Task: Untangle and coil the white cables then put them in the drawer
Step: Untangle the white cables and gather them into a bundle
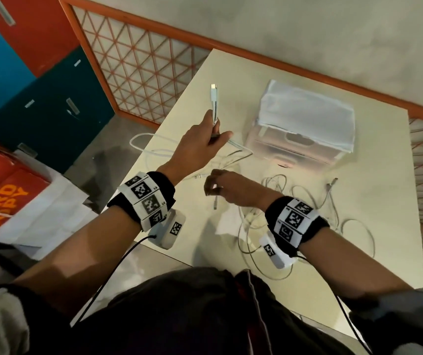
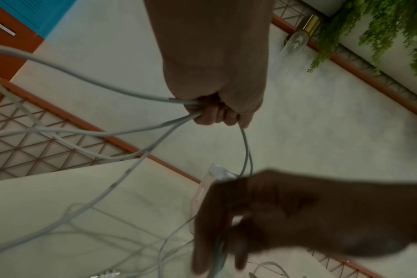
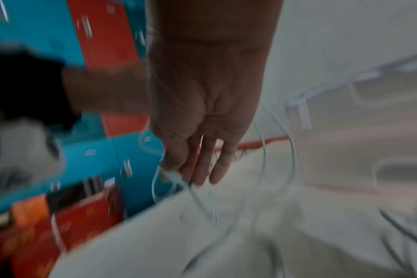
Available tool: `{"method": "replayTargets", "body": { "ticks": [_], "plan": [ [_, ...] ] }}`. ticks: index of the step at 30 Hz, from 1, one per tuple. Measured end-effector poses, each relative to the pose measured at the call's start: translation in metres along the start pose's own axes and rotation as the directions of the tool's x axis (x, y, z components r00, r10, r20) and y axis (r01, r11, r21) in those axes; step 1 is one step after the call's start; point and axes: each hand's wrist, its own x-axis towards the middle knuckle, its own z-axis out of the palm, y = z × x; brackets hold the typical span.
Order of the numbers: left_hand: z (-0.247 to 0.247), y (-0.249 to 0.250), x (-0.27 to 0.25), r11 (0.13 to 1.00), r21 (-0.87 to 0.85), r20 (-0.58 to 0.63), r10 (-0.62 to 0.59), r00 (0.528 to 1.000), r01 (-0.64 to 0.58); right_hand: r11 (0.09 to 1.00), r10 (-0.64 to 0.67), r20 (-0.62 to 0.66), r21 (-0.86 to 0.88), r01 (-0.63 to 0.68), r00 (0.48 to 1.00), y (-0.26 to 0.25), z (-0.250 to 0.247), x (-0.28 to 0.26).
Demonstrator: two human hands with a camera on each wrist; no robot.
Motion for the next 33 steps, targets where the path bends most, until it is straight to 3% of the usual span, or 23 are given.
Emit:
{"method": "replayTargets", "body": {
  "ticks": [6,9,12,16,26,30,33],
  "plan": [
    [0.010,0.003,0.004,0.993,-0.106,0.151,-0.035,0.988,0.052,0.976,-0.019,0.020,0.216,0.014,1.000,-0.050,-0.073,-0.041],
    [0.010,0.009,0.004,0.995,-0.098,0.256,0.013,0.967,0.013,0.924,0.028,-0.172,0.381,0.041,0.985,-0.058,-0.100,-0.062],
    [0.017,0.020,0.002,0.960,-0.266,0.404,0.031,0.914,0.086,0.899,0.122,-0.432,0.429,0.085,0.894,-0.052,-0.119,-0.073],
    [0.024,0.040,0.004,0.909,-0.391,0.451,0.054,0.891,0.143,0.888,0.246,-0.587,0.456,0.064,0.771,-0.041,-0.125,-0.078],
    [0.021,0.066,0.002,0.772,-0.582,0.529,0.119,0.840,0.256,0.901,0.302,-0.728,0.428,0.065,0.616,-0.037,-0.128,-0.082],
    [0.021,0.068,0.004,0.771,-0.573,0.579,0.142,0.803,0.277,0.911,0.277,-0.733,0.406,0.072,0.622,-0.035,-0.124,-0.079],
    [0.016,0.070,0.006,0.735,-0.609,0.558,0.129,0.820,0.299,0.882,0.310,-0.723,0.461,0.097,0.618,-0.034,-0.115,-0.078]
  ]
}}
